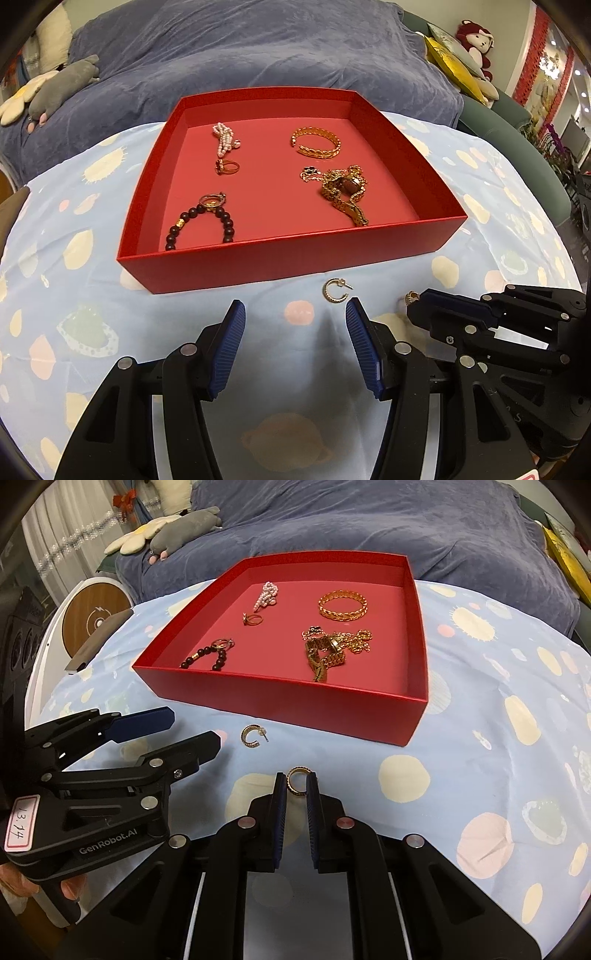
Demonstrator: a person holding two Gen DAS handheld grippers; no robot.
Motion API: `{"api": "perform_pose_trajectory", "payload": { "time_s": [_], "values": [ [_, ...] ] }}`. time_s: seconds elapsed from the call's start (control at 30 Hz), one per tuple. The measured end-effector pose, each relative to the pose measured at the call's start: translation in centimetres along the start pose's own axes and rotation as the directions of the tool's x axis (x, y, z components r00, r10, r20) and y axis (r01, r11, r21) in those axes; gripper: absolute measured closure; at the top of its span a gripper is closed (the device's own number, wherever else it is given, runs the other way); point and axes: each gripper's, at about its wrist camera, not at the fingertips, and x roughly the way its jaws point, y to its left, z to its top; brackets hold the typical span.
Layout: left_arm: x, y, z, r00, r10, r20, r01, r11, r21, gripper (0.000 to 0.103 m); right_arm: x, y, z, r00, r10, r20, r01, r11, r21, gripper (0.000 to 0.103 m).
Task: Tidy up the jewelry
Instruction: 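Grasp one gold hoop earring with the right tool while the left tool grasps the other, then carry both hoop earrings into the red box and open both tools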
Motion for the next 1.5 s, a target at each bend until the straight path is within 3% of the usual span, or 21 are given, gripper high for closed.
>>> {"api": "perform_pose_trajectory", "payload": {
  "time_s": [0.17,0.23,0.43,0.5,0.7,0.77,0.9,0.93,1.27,1.4,1.5],
  "values": [
    [1.1,-1.5,0.5,1.000,-0.003,0.004,0.003,1.000,0.021,0.049,-0.6,-1.0,-0.2,1.000,-0.001,0.005,0.001,1.000,0.022,0.093],
    [1.8,-2.2,0.6,1.000,0.003,0.006,-0.003,0.999,0.038,0.049,-0.8,-1.4,-0.3,1.000,0.000,0.003,0.000,1.000,0.030,0.098],
    [3.1,-3.6,0.5,0.998,0.055,0.026,-0.058,0.994,0.088,0.068,-1.1,-2.5,-0.5,1.000,0.001,0.003,-0.001,0.999,0.052,0.100],
    [3.1,-3.7,0.6,0.998,0.060,0.034,-0.063,0.993,0.096,0.085,-1.2,-2.7,-0.5,1.000,0.003,0.003,-0.003,0.999,0.053,0.102],
    [3.1,-3.8,0.7,0.998,0.052,0.032,-0.055,0.994,0.096,0.085,-1.5,-3.2,-0.5,1.000,0.019,-0.001,-0.019,0.998,0.063,0.102],
    [3.0,-3.9,0.6,0.998,0.047,0.031,-0.050,0.994,0.094,0.085,-1.5,-3.3,-0.6,1.000,0.017,0.003,-0.017,0.998,0.066,0.098],
    [2.2,-3.7,0.6,0.999,0.037,0.038,-0.040,0.995,0.088,0.085,-1.4,-2.7,-0.7,1.000,0.012,0.008,-0.013,0.999,0.043,0.075],
    [1.9,-3.6,0.6,0.999,0.035,0.040,-0.038,0.995,0.087,0.085,-1.3,-2.6,-0.8,1.000,0.015,0.005,-0.015,0.999,0.036,0.074],
    [0.4,-2.8,0.6,0.999,0.017,0.040,-0.019,0.998,0.064,0.086,0.5,-1.7,-1.2,1.000,-0.011,-0.016,0.011,1.000,0.006,0.074],
    [0.2,-2.6,0.5,0.999,0.016,0.040,-0.018,0.998,0.058,0.085,0.7,-1.5,-1.0,1.000,-0.023,-0.016,0.022,1.000,-0.003,0.085],
    [-0.2,-2.4,0.5,0.999,0.011,0.043,-0.013,0.998,0.054,0.085,0.6,-1.5,-1.0,1.000,-0.025,-0.015,0.025,1.000,-0.007,0.085]
  ]
}}
